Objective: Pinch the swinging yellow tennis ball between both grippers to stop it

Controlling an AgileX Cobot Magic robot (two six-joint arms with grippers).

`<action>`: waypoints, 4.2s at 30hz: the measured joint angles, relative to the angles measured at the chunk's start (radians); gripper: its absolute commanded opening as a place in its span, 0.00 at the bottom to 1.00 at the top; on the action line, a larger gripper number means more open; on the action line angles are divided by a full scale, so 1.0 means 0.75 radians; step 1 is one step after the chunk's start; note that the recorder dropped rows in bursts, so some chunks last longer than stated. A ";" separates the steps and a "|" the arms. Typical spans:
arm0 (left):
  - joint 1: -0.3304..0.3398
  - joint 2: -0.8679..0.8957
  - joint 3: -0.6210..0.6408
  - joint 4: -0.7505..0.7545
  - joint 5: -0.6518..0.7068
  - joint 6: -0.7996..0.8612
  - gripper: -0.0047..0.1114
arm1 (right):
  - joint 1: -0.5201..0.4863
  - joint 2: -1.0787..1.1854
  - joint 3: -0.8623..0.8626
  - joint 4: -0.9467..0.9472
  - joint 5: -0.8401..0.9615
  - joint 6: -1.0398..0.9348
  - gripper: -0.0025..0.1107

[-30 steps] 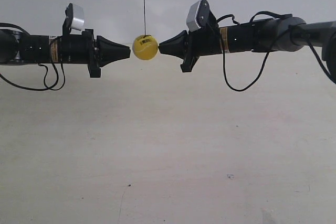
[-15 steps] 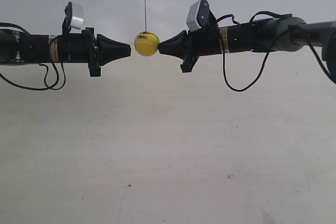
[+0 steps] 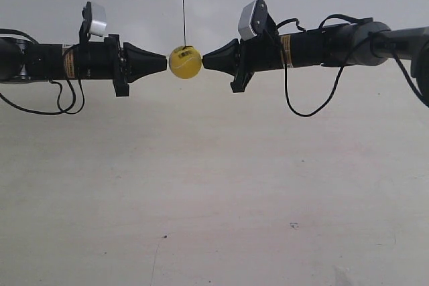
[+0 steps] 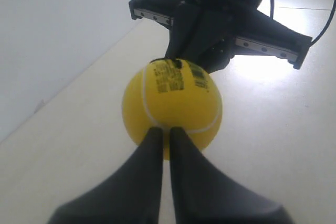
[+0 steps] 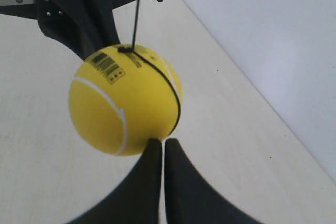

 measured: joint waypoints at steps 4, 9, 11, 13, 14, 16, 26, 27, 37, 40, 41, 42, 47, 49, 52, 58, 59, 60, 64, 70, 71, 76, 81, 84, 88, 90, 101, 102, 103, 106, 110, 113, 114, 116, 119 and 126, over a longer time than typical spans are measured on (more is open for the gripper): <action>0.000 0.000 0.000 0.000 0.000 0.000 0.08 | 0.000 0.000 0.000 0.000 0.000 0.000 0.02; -0.003 0.000 0.000 0.000 0.000 0.000 0.08 | 0.000 0.000 0.000 0.000 -0.020 0.000 0.02; -0.007 0.000 0.000 0.002 0.000 0.000 0.08 | 0.000 0.000 0.000 -0.003 -0.030 0.000 0.02; -0.014 0.000 0.000 0.008 0.000 0.000 0.08 | 0.000 0.000 0.000 -0.005 -0.033 0.001 0.02; -0.017 0.000 0.000 0.011 0.000 0.000 0.08 | 0.000 0.000 0.000 -0.007 -0.033 0.001 0.02; -0.026 0.000 0.000 0.014 0.000 0.000 0.08 | 0.000 0.000 0.000 -0.007 -0.034 0.003 0.02; -0.044 0.000 0.000 0.029 0.000 0.000 0.08 | 0.000 0.000 0.000 -0.021 -0.036 0.003 0.02; -0.044 0.000 0.000 0.029 0.000 0.000 0.08 | 0.000 0.000 0.000 -0.024 -0.030 0.003 0.02; -0.044 0.000 0.000 0.029 0.000 0.000 0.08 | 0.000 0.000 0.000 -0.044 -0.014 0.003 0.02; -0.044 0.000 0.000 0.029 0.000 0.000 0.08 | 0.000 0.000 0.000 -0.065 -0.027 0.009 0.02; -0.044 0.000 0.000 0.029 0.000 0.000 0.08 | 0.000 0.000 0.000 -0.074 -0.028 0.012 0.02; -0.044 0.000 0.000 0.029 0.000 0.000 0.08 | 0.000 0.000 0.000 -0.080 -0.033 0.014 0.02; -0.044 0.000 0.000 0.030 0.000 0.000 0.08 | -0.053 0.000 -0.023 -0.070 -0.127 0.049 0.02; -0.044 0.000 0.000 0.032 0.000 0.000 0.08 | -0.073 0.000 -0.028 -0.058 -0.159 0.058 0.02; -0.044 0.000 0.000 0.032 0.000 0.000 0.08 | -0.088 0.000 -0.028 -0.045 -0.171 0.062 0.02; -0.044 0.000 0.000 0.032 0.000 0.007 0.08 | -0.088 0.000 -0.028 -0.034 -0.199 0.062 0.02; -0.046 0.000 0.000 0.032 0.000 0.009 0.08 | -0.085 0.000 -0.028 -0.034 -0.199 0.062 0.02; -0.046 0.000 0.000 0.032 0.000 0.010 0.08 | -0.083 0.000 -0.028 -0.034 -0.196 0.062 0.02; -0.049 0.000 0.000 0.032 0.000 0.012 0.08 | -0.077 0.000 -0.029 -0.034 -0.196 0.062 0.02; -0.049 0.000 0.000 0.032 0.000 0.012 0.08 | -0.077 0.000 -0.029 -0.034 -0.196 0.062 0.02; -0.049 0.000 0.000 0.032 0.000 0.012 0.08 | -0.077 0.000 -0.029 -0.034 -0.194 0.062 0.02; -0.049 0.000 0.000 0.032 0.013 0.012 0.08 | -0.077 0.000 -0.029 -0.039 -0.191 0.062 0.02; -0.049 0.000 0.000 0.032 0.031 0.012 0.08 | -0.077 0.000 -0.029 -0.042 -0.188 0.062 0.02; -0.049 0.000 0.000 0.032 0.031 0.012 0.08 | -0.077 0.000 -0.029 -0.042 -0.188 0.068 0.02; -0.049 0.000 0.000 0.032 0.031 0.012 0.08 | -0.077 0.000 -0.029 -0.044 -0.185 0.068 0.02; -0.049 0.000 0.000 0.032 0.031 0.015 0.08 | -0.069 0.000 -0.029 -0.044 -0.177 0.068 0.02; -0.049 0.000 0.000 0.030 0.034 0.027 0.08 | -0.020 0.000 -0.029 -0.094 -0.106 0.063 0.02; -0.049 0.000 0.000 0.030 0.034 0.027 0.08 | -0.020 0.000 -0.029 -0.094 -0.106 0.063 0.02; -0.049 0.000 0.000 0.030 0.034 0.027 0.08 | -0.020 0.000 -0.029 -0.094 -0.106 0.063 0.02; -0.044 0.001 0.000 0.030 0.034 0.027 0.08 | -0.020 0.000 -0.029 -0.094 -0.104 0.063 0.02; -0.042 0.001 0.000 0.019 0.034 0.027 0.08 | -0.020 0.000 -0.029 -0.094 -0.101 0.063 0.02; -0.042 0.001 0.000 0.019 0.034 0.027 0.08 | -0.020 0.000 -0.029 -0.099 -0.101 0.063 0.02; -0.042 0.001 0.000 0.019 0.034 0.027 0.08 | -0.020 0.000 -0.029 -0.101 -0.101 0.063 0.02; -0.042 0.001 0.000 0.019 0.034 0.027 0.08 | -0.020 0.000 -0.029 -0.101 -0.101 0.063 0.02; -0.042 0.001 0.000 0.019 0.034 0.027 0.08 | -0.023 0.000 -0.029 -0.103 -0.101 0.063 0.02; -0.042 0.001 0.000 0.019 0.034 0.027 0.08 | -0.026 0.000 -0.029 -0.103 -0.101 0.063 0.02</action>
